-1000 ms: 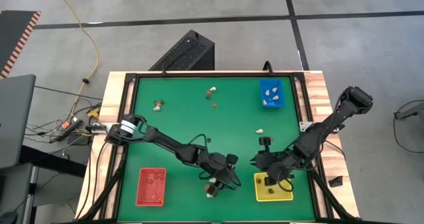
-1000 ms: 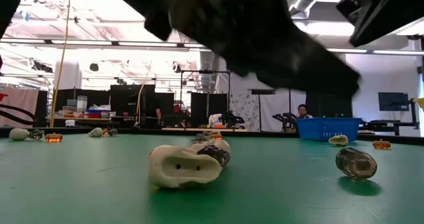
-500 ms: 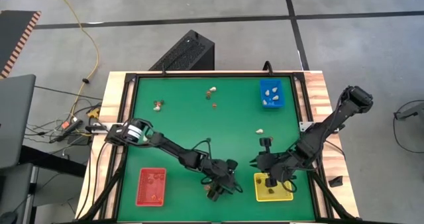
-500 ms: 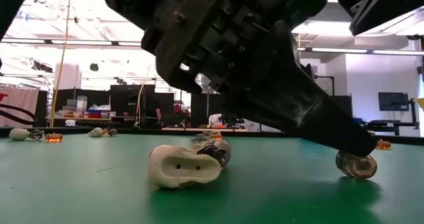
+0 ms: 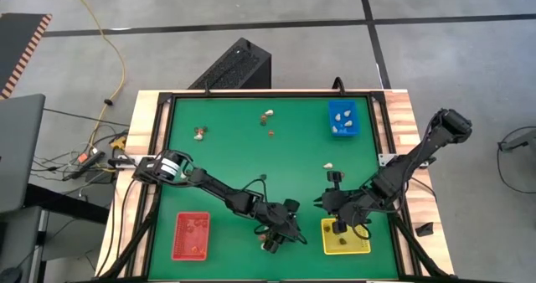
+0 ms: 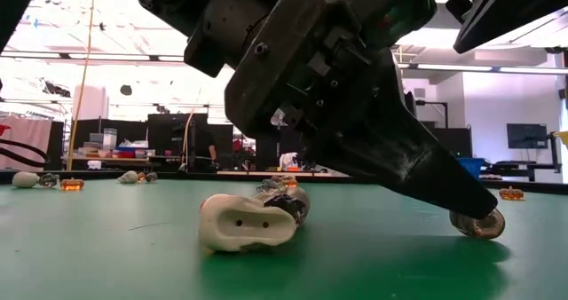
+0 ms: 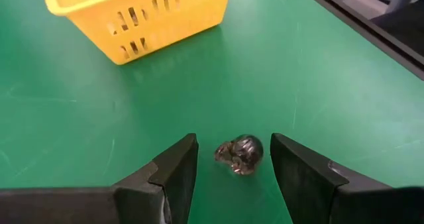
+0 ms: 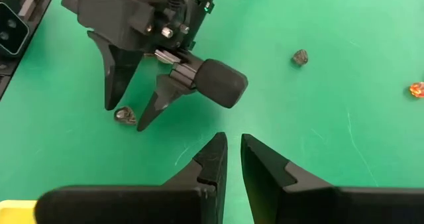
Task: Sort Halloween decoration
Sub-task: Put the black skull toy into the yellow bin
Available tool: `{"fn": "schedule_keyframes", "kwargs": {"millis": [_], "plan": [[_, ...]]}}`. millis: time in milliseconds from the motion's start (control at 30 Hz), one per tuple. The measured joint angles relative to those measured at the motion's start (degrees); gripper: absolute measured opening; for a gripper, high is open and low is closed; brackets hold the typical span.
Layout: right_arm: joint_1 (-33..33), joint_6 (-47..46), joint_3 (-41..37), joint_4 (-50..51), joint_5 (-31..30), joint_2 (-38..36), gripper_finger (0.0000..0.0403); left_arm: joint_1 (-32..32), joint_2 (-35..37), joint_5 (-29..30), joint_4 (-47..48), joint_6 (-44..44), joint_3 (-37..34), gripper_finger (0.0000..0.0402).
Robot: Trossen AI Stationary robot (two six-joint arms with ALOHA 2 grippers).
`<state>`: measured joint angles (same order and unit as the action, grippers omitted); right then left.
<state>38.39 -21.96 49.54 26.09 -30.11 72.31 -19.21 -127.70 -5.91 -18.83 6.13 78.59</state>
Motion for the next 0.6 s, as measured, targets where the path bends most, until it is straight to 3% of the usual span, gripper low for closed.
{"fn": "schedule_keyframes", "kwargs": {"millis": [600], "plan": [[0.0, 0.0, 0.0, -0.1, 0.0, 0.0, 0.0076, -0.7, 0.1, 3.4, -1.4, -1.2, 0.0, 0.018]]}}
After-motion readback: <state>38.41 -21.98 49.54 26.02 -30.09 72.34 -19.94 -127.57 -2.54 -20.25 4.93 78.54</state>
